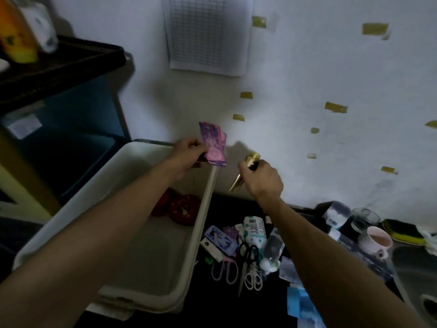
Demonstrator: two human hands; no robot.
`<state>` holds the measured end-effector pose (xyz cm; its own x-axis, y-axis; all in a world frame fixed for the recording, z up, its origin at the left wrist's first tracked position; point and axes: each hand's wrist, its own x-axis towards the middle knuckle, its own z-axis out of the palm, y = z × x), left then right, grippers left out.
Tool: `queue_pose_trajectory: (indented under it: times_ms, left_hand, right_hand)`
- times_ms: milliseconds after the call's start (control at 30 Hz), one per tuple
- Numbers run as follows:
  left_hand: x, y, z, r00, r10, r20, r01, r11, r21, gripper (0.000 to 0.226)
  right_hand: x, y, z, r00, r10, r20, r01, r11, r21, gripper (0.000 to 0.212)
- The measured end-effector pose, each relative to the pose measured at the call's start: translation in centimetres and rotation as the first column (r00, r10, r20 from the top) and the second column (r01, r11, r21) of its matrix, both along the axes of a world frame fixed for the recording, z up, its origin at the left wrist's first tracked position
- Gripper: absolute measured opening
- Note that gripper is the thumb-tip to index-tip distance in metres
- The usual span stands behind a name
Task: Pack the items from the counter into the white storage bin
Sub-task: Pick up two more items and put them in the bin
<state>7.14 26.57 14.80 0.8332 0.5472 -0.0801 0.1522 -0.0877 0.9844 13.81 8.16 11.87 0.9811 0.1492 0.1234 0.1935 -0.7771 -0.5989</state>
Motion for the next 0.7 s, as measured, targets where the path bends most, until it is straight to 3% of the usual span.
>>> queue_pose_trajectory:
  times_ms: [167,300,400,533,700]
  left_hand:
    - [-3.3,5.7,-1.1,0.997,-0.018,-0.075,0.019,1.000,0.017,0.005]
    - [-6.4,10.0,-3.3,0.989,-0.002,-0.147,0.013,0.997,0.070,0.016]
    - [-8.1,12.7,-4.8,0.981,0.006,-0.194,0.015,0.994,0.107,0.010]
    - [-9.5,15.2,-6.9,0.957,-0.014,-0.290,0.055,0.990,0.133,0.017]
    - [-10.4,16.8,-10.3,0.895,-0.081,-0.438,0.145,0.983,0.116,0.017]
  right_hand:
    - [-2.3,5.5,0.5,0.999,0.041,0.025,-0.043,0.994,0.096,0.051]
    - [-4.9,10.0,0.5,0.990,0.121,0.077,-0.128,0.987,0.100,0.047]
    - [-6.8,13.2,0.0,0.975,0.200,0.097,-0.207,0.976,0.073,0.048]
    - [-8.8,16.1,-1.6,0.955,0.295,0.032,-0.297,0.953,0.065,0.045]
    - [-9.6,17.5,-5.1,0.956,0.287,-0.056,-0.285,0.958,0.036,0.036]
